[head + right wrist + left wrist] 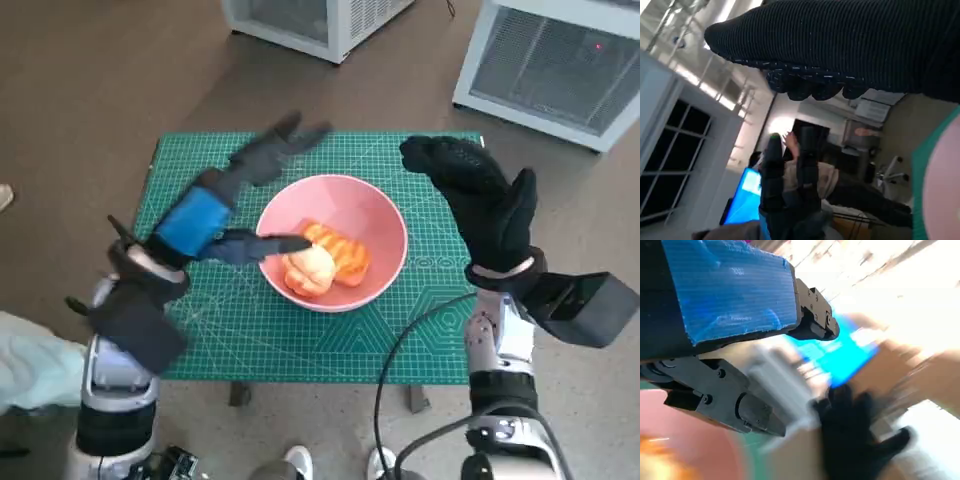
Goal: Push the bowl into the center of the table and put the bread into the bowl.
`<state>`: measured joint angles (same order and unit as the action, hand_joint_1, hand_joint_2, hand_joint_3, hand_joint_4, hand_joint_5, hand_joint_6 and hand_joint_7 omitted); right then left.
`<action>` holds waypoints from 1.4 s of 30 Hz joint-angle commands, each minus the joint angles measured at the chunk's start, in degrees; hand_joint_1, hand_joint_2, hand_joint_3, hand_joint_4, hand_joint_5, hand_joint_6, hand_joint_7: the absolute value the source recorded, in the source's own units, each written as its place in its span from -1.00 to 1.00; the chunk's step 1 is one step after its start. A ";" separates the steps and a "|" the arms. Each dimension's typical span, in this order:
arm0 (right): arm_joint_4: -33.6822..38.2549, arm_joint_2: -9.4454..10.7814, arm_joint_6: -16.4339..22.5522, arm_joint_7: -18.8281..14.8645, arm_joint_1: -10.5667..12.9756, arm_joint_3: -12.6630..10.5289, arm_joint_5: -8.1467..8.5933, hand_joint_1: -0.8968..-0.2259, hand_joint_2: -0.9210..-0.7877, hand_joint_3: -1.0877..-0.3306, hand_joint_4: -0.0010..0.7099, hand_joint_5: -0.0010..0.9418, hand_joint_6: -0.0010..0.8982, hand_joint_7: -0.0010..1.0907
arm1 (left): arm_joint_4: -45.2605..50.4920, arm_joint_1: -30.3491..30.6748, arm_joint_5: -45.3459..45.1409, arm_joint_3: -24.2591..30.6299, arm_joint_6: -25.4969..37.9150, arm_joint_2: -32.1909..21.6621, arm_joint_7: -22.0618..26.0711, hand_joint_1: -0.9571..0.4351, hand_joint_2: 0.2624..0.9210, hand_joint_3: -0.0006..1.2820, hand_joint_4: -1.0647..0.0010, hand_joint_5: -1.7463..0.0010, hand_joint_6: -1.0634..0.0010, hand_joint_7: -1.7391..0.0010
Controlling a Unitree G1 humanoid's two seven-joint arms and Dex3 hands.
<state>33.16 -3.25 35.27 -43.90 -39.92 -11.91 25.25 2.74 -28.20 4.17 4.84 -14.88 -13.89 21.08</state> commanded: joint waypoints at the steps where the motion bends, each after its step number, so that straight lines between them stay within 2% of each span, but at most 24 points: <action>1: -1.59 -0.06 -0.55 1.71 -0.02 1.07 -1.44 -0.45 -1.00 -0.17 -0.45 -0.98 -1.00 0.05 | -5.21 0.85 6.82 2.13 -4.82 2.82 0.79 -0.41 1.00 -0.69 0.78 1.00 0.52 1.00; 5: -3.07 -0.52 -0.80 2.89 -0.19 1.74 -2.26 -0.45 -1.00 -0.17 -0.46 -0.98 -1.00 0.05 | -5.79 1.49 11.67 2.80 -3.67 3.96 1.65 -0.42 1.00 -0.75 0.82 1.00 0.54 1.00; 12: -5.24 -1.36 -1.47 4.69 -0.55 2.47 -3.35 -0.48 -1.00 -0.17 -0.49 -0.99 -1.00 0.04 | -4.38 2.89 15.63 2.95 -1.43 4.44 2.26 -0.25 0.86 -0.96 0.87 1.00 0.57 1.00; 28: -7.84 -2.62 -3.59 7.60 -0.47 3.39 -4.33 -0.50 -1.00 -0.06 -0.50 -1.00 -1.00 0.08 | -6.42 2.79 15.77 4.31 -7.38 4.25 3.49 -0.04 0.82 -1.00 0.87 0.99 0.61 0.99; 42: -9.33 -3.42 -4.57 9.31 0.31 3.81 -5.30 -0.49 -1.00 -0.05 -0.52 -1.00 -1.00 0.09 | -4.62 3.59 14.54 4.49 -7.61 4.23 2.24 -0.06 0.84 -0.99 0.81 0.98 0.58 0.98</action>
<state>23.92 -6.34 31.68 -35.08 -41.13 -8.43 20.30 -3.14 -25.16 18.93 9.15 -21.68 -9.69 23.90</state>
